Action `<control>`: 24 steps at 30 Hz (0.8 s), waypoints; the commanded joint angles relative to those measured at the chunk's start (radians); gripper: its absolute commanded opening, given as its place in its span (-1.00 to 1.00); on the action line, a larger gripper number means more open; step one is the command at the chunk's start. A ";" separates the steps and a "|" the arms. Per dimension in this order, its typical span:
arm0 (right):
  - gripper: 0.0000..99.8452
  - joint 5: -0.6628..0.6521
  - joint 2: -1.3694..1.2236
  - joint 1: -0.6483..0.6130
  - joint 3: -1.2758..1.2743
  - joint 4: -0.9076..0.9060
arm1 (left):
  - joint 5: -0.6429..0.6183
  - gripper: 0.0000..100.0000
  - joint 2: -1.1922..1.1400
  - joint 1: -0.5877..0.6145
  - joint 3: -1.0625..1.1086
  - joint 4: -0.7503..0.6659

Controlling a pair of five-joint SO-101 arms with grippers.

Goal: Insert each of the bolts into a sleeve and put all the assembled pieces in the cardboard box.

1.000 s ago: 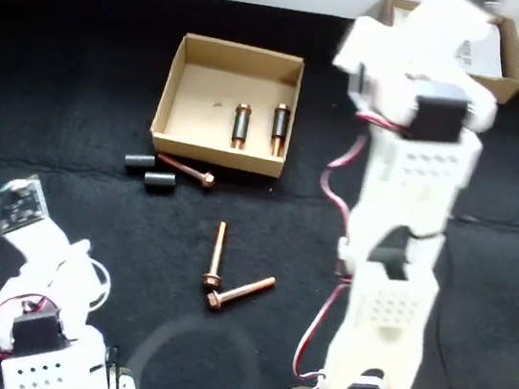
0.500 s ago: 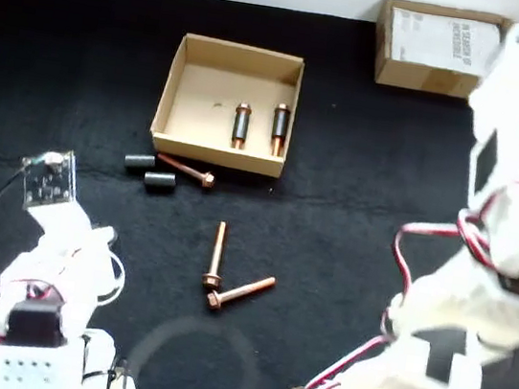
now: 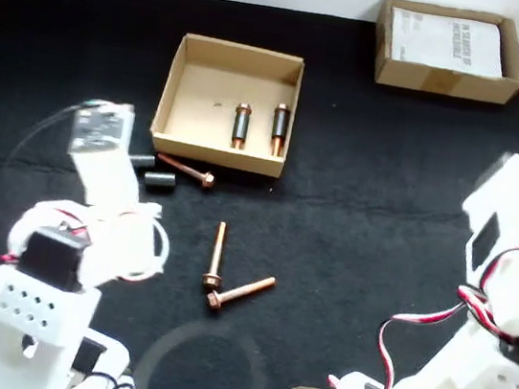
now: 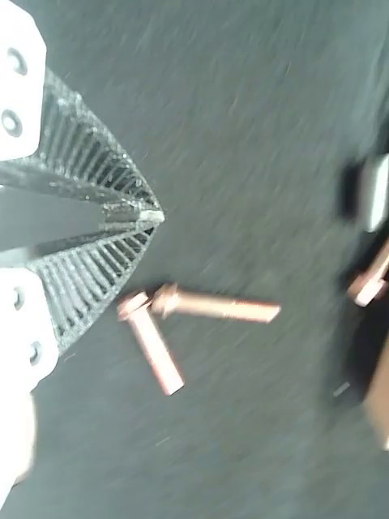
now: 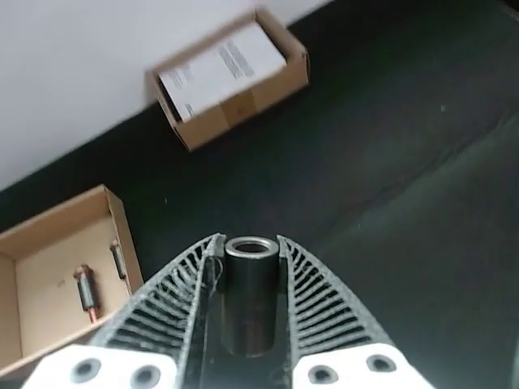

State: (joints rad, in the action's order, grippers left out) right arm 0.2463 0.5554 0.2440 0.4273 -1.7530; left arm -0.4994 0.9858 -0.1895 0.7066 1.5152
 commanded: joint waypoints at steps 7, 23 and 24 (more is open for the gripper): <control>-0.99 0.014 0.257 0.015 -0.608 0.134 | -0.035 -0.98 -0.209 -0.251 -0.245 0.103; -0.99 0.014 0.610 0.016 -1.402 0.591 | -0.040 -0.98 -0.685 -0.464 -0.430 0.160; -0.99 0.014 0.616 0.018 -1.423 0.608 | -0.057 -0.98 -0.699 -0.479 -0.430 0.160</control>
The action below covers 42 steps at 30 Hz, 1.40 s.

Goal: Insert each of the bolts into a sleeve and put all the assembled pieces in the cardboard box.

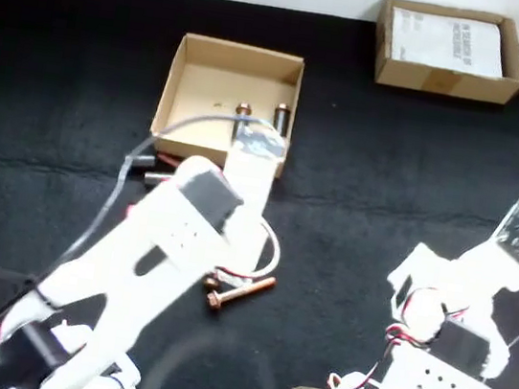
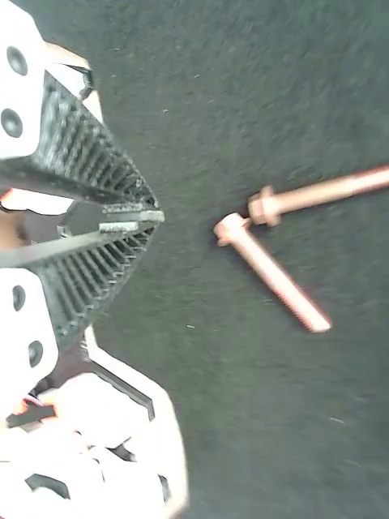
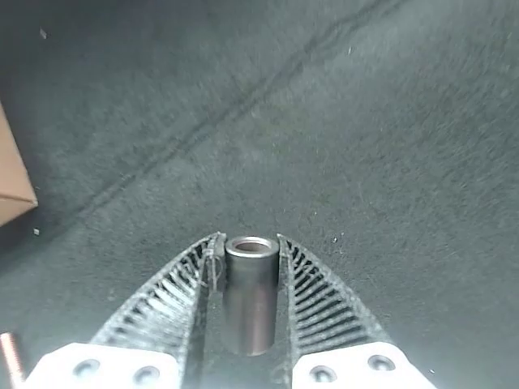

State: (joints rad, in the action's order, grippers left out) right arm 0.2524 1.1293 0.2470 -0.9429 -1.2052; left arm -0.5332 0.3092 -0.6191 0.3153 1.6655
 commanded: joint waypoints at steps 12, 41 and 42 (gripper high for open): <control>-0.99 0.002 0.050 0.073 -0.150 0.153 | -0.075 -0.98 -0.282 -0.108 -0.045 -0.048; -0.99 0.002 0.050 0.073 -0.150 0.159 | -0.106 -0.98 -0.667 -0.185 -0.209 -0.068; -0.99 0.002 0.050 0.073 -0.150 0.159 | -0.106 -0.98 -0.690 -0.173 -0.200 -0.075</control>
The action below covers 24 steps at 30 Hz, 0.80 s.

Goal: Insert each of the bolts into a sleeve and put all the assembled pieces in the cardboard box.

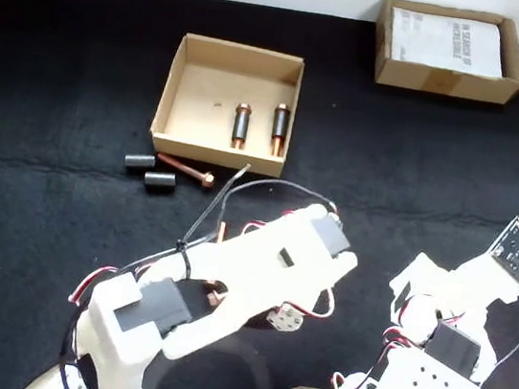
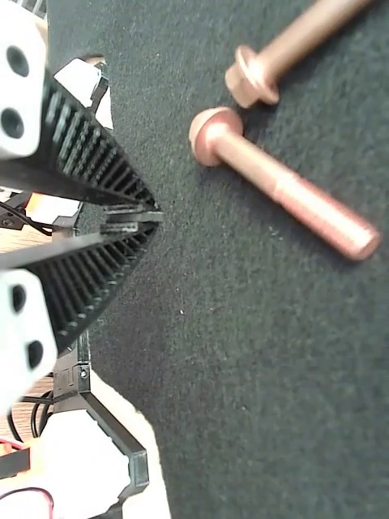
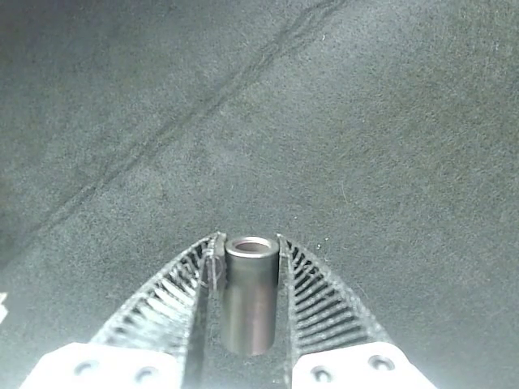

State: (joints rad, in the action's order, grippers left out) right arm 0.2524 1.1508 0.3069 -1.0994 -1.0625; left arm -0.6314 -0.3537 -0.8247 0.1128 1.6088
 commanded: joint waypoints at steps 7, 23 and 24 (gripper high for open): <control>-0.99 0.002 0.028 0.013 0.007 0.012 | -0.005 -0.98 -0.147 0.088 -0.022 -0.023; -0.99 0.002 0.025 0.013 0.007 0.010 | 0.003 -0.98 -0.157 0.288 -0.226 -0.026; -0.99 0.000 0.024 0.013 0.007 0.010 | 0.003 -0.98 -0.157 0.306 -0.228 -0.026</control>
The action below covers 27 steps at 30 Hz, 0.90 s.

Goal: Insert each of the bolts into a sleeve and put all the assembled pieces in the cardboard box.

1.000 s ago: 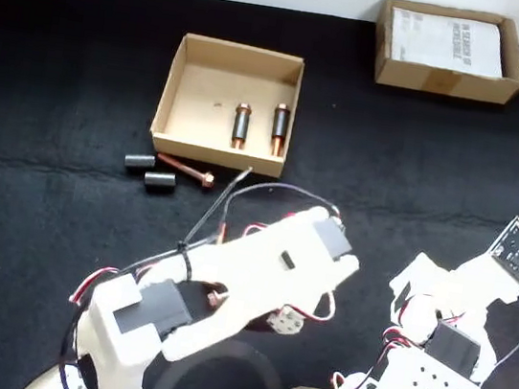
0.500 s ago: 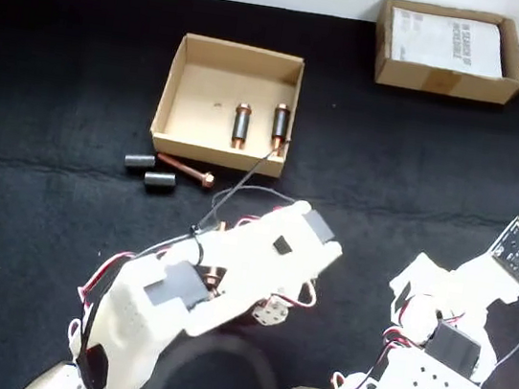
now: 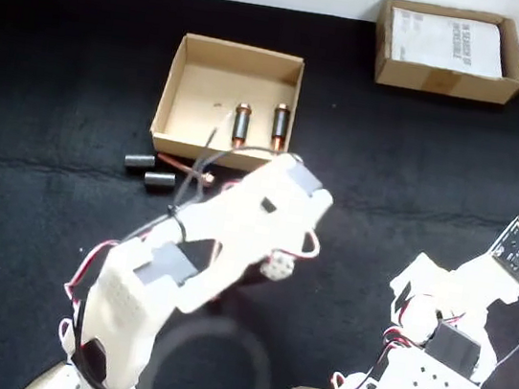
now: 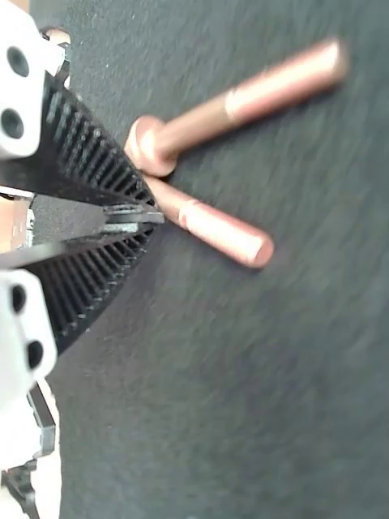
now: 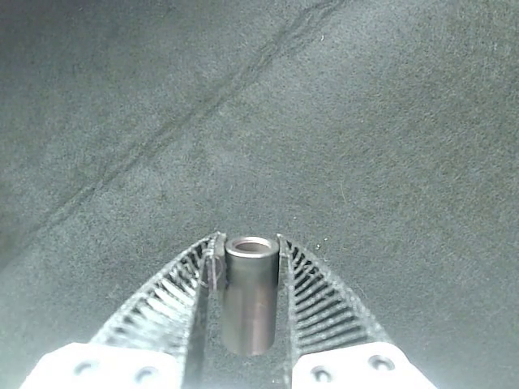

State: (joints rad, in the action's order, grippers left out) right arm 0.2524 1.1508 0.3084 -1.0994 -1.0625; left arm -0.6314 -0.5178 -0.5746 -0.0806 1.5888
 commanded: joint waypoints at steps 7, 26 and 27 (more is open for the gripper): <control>-0.99 0.000 0.022 0.005 0.007 0.015 | 0.048 -0.98 0.016 0.127 -0.033 0.006; -0.99 0.000 0.022 0.010 0.007 0.016 | 0.040 -0.98 0.291 -0.139 0.105 0.164; -0.99 0.000 0.022 0.010 0.007 0.016 | 0.038 -0.98 0.268 -0.124 0.133 0.164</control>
State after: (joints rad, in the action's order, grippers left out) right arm 0.2524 1.1508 0.3084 -1.0994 -1.0625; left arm -0.5884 -0.2601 -0.7188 -0.0008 1.7423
